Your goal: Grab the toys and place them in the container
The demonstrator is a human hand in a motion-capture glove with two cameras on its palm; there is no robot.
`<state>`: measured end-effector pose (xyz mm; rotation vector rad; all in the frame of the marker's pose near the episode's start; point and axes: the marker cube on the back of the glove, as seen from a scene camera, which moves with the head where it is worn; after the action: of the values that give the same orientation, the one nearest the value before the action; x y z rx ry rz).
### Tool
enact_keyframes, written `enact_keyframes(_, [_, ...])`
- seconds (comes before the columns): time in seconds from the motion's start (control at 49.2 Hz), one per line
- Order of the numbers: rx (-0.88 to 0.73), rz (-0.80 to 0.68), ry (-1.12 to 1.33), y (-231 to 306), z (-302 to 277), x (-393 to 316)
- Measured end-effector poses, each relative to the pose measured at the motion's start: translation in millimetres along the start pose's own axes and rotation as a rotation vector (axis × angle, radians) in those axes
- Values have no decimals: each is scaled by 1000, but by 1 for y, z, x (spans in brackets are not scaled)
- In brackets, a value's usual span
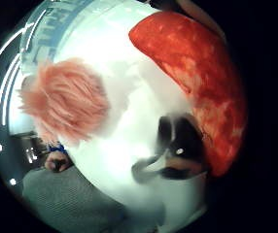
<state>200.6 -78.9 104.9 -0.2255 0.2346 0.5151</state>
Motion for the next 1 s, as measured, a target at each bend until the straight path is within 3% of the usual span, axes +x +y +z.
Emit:
enact_keyframes(0.183, [265,-15,-19,-8,-8,-2])
enact_keyframes(0.427, [321,-43,-110,-7,-54,1])
enact_keyframes(0.651, [386,-289,-74,-22,-148,-49])
enact_keyframes(0.773, [388,-468,-144,-76,-223,-112])
enact_keyframes(0.895, [371,-434,30,-184,-262,-162])
enact_keyframes(0.996, [323,-391,132,-225,-255,-221])
